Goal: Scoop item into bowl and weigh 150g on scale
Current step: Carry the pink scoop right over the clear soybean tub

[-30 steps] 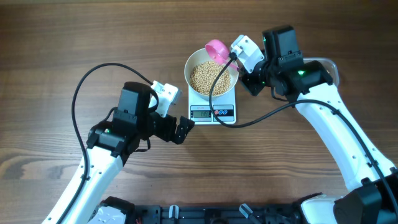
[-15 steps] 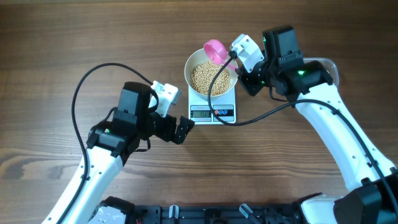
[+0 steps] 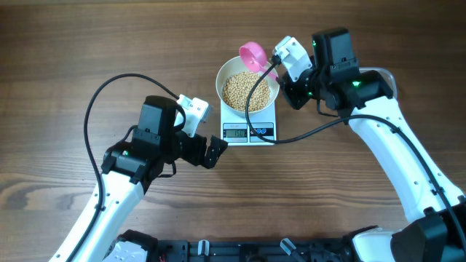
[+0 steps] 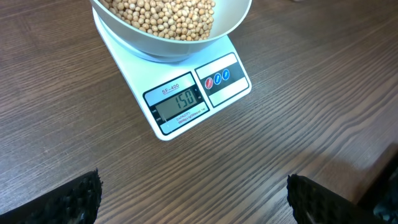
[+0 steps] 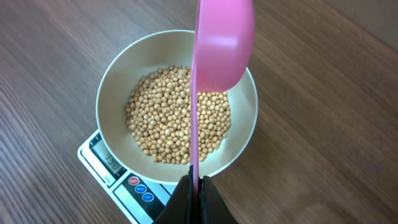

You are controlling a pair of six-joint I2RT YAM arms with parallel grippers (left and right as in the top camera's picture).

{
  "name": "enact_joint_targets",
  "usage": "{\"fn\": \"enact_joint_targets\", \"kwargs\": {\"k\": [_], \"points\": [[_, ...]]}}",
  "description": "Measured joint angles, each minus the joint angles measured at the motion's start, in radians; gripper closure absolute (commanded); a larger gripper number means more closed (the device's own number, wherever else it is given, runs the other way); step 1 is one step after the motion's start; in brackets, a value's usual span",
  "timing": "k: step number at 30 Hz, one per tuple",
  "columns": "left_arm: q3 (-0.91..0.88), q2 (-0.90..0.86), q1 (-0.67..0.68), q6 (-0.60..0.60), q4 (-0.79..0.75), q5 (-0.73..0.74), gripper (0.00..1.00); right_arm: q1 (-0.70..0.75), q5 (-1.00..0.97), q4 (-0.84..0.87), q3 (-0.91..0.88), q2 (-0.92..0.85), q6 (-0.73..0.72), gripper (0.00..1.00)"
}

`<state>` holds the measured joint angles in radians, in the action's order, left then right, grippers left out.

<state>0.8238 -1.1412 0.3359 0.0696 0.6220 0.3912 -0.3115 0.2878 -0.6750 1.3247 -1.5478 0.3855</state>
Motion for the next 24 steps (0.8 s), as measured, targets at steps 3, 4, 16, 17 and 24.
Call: {"fn": "enact_joint_targets", "kwargs": {"k": [3,4,16,17,24], "points": [[0.0,0.0,0.0,0.0,0.0,0.0,0.0,0.014,0.003,0.002,0.0,0.0,-0.006,0.96],[0.0,0.0,0.0,0.0,0.0,0.0,0.0,0.021,0.004,0.003,0.0,0.0,-0.01,0.96],[0.0,0.0,0.0,0.0,0.0,0.0,0.0,0.248,0.011,0.003,0.0,0.135,-0.078,0.96],[0.0,0.0,0.0,0.0,0.0,0.0,0.0,0.278,0.011,-0.016,0.0,0.151,-0.079,0.96],[0.0,0.0,0.0,0.0,0.0,0.0,0.0,0.446,0.014,-0.208,0.0,0.197,-0.087,0.96]]}}
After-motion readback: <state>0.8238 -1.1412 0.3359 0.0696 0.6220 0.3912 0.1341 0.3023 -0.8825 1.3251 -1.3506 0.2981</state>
